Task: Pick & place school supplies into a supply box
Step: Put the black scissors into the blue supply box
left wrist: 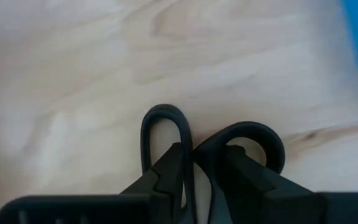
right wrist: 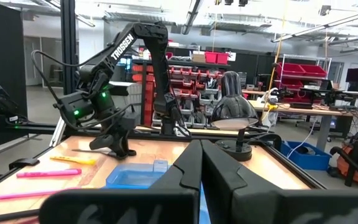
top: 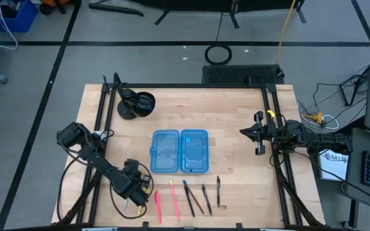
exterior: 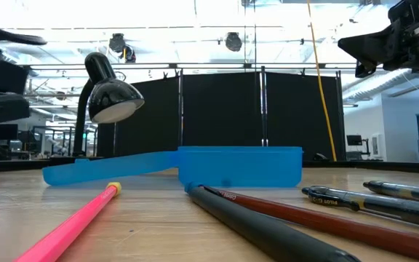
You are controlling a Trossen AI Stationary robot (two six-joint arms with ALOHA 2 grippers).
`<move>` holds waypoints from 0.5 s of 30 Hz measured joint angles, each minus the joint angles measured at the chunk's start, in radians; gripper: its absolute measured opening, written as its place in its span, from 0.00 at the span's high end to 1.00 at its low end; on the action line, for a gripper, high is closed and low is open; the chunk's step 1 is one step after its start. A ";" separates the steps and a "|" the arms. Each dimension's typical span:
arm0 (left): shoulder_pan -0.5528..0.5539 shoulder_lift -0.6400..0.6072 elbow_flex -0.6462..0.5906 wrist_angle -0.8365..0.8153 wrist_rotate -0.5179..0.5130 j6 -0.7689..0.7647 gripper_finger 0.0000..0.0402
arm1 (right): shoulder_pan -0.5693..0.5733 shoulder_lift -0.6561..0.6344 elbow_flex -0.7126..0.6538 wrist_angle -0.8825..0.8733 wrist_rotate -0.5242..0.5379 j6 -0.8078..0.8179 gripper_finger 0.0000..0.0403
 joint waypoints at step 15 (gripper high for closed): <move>0.010 -0.095 0.014 -0.017 0.017 -0.045 0.85 | 0.000 0.000 0.000 -0.010 -0.003 0.000 1.00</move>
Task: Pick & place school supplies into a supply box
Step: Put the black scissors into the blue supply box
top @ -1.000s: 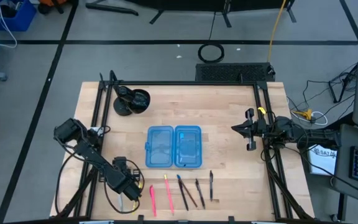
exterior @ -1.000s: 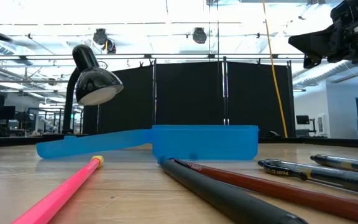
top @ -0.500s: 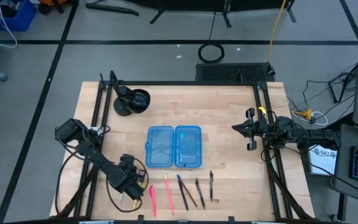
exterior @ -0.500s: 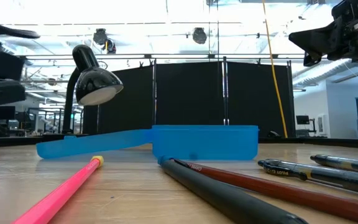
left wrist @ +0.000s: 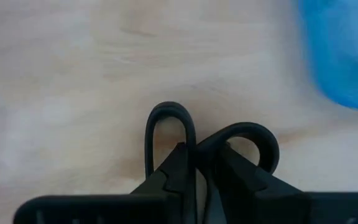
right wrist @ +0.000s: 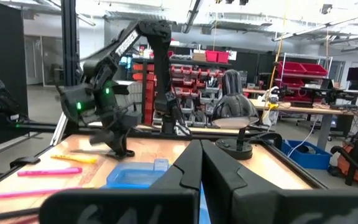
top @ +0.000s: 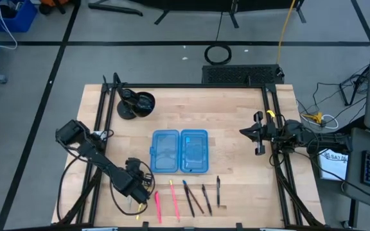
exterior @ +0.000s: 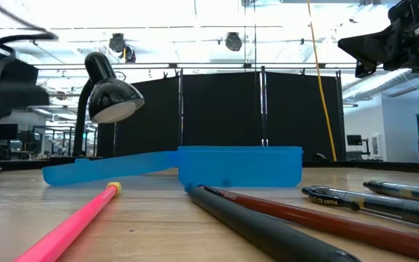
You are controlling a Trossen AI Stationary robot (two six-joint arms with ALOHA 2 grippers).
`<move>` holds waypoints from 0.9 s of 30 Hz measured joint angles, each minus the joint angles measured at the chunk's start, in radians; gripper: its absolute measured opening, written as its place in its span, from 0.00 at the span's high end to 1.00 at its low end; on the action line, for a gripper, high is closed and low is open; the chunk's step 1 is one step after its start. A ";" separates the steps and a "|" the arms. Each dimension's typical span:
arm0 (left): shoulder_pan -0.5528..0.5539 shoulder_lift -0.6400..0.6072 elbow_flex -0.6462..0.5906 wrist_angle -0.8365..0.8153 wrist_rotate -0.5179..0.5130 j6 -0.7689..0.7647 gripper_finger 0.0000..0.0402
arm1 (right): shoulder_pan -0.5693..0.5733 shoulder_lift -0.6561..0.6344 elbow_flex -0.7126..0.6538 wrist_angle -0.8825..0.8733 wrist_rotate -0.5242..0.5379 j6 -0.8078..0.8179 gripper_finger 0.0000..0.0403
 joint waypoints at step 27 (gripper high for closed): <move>0.322 -0.201 0.287 -0.031 -0.289 0.365 0.85 | 0.000 0.006 0.000 0.000 0.002 0.000 1.00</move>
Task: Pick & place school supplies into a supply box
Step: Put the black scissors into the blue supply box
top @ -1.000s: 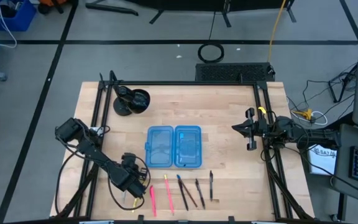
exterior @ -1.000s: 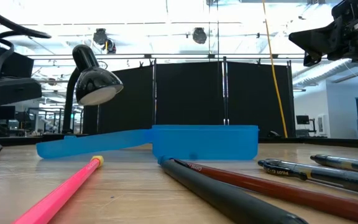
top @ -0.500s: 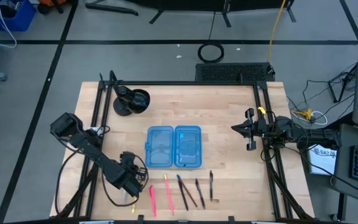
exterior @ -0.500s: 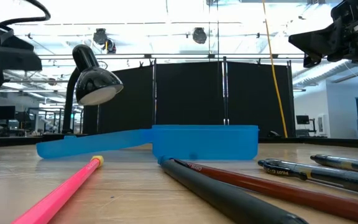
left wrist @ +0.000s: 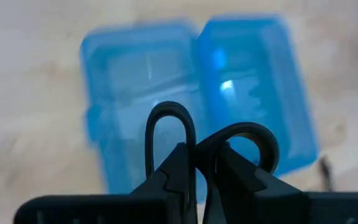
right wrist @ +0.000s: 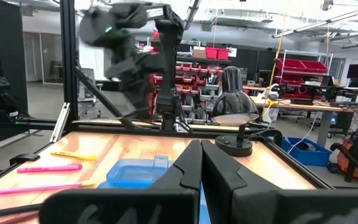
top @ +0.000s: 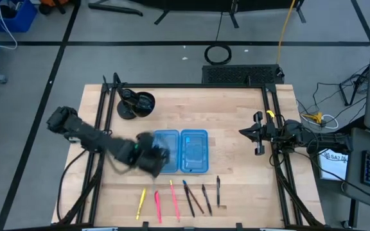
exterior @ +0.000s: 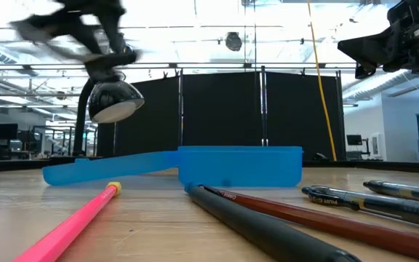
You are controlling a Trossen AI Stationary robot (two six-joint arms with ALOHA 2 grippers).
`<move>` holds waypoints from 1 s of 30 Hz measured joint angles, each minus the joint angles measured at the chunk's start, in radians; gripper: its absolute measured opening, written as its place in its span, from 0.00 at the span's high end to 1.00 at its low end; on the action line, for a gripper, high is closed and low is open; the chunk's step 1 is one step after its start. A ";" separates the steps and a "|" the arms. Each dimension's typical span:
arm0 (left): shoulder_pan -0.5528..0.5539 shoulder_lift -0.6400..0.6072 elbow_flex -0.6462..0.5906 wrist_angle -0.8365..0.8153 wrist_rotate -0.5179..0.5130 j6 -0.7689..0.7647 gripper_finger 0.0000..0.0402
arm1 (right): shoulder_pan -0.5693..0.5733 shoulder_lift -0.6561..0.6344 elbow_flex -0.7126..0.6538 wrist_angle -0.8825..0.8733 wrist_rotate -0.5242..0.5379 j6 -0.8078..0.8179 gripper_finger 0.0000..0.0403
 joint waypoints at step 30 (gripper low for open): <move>0.324 0.551 0.461 0.088 0.153 0.316 0.85 | 0.000 0.006 0.000 0.001 -0.001 0.109 1.00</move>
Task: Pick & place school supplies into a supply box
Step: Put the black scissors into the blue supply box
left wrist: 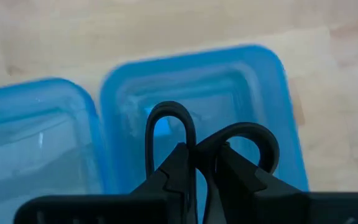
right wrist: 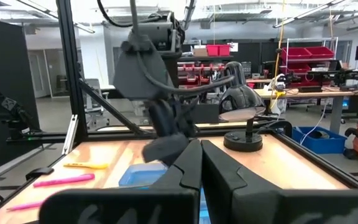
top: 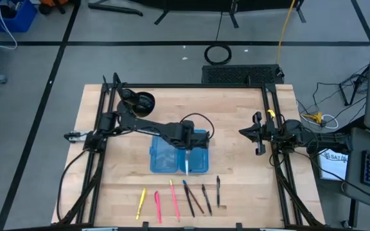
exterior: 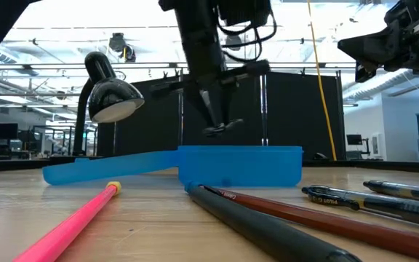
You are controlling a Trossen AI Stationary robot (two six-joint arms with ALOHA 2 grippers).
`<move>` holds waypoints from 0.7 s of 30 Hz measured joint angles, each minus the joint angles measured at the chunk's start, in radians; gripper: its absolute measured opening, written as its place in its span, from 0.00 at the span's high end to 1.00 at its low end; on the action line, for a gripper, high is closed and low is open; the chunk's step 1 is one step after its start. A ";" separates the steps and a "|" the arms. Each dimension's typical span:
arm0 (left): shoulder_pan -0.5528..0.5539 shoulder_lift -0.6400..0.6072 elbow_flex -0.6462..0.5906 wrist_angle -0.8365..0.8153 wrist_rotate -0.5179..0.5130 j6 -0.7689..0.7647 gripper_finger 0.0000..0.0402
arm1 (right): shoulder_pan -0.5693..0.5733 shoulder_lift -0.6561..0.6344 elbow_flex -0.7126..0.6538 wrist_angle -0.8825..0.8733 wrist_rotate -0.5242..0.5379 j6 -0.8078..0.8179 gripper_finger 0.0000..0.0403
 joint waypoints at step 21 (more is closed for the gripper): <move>0.040 0.063 -0.012 0.022 -0.021 0.008 0.85 | 0.000 0.000 0.000 -0.015 -0.002 0.035 1.00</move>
